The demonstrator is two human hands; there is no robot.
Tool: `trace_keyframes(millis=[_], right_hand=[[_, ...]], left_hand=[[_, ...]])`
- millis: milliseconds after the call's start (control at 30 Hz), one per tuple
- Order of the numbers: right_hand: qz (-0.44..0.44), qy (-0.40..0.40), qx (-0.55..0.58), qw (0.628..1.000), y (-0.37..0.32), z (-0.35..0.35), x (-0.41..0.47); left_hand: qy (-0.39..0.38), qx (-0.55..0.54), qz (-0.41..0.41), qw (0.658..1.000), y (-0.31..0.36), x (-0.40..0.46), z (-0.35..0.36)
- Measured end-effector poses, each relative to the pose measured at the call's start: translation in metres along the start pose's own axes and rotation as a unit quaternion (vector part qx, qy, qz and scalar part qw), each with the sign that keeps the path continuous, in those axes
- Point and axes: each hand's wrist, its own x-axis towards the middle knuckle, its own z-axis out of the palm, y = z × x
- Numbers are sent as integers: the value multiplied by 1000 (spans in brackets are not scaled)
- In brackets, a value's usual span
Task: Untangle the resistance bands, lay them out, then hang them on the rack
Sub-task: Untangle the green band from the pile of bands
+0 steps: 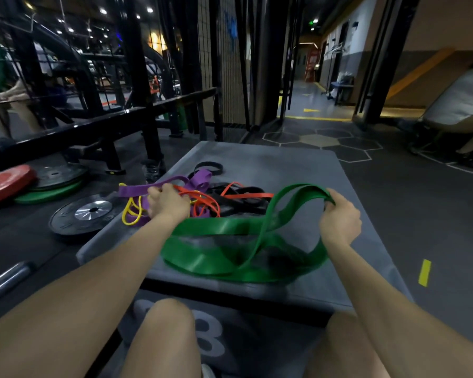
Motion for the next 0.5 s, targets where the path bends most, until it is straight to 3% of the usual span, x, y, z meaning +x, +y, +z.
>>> trace_keyframes(millis=[167, 300, 500], right_hand=[[-119, -20, 46, 992, -67, -10, 24], [-223, -37, 72, 971, -129, -25, 32], [-306, -44, 127, 943, -202, -52, 37]], left_hand=[[-130, -154, 225, 953, 77, -2, -11], [-228, -204, 279, 910, 134, -8, -36], [-241, -227, 340, 880, 166, 0, -98]])
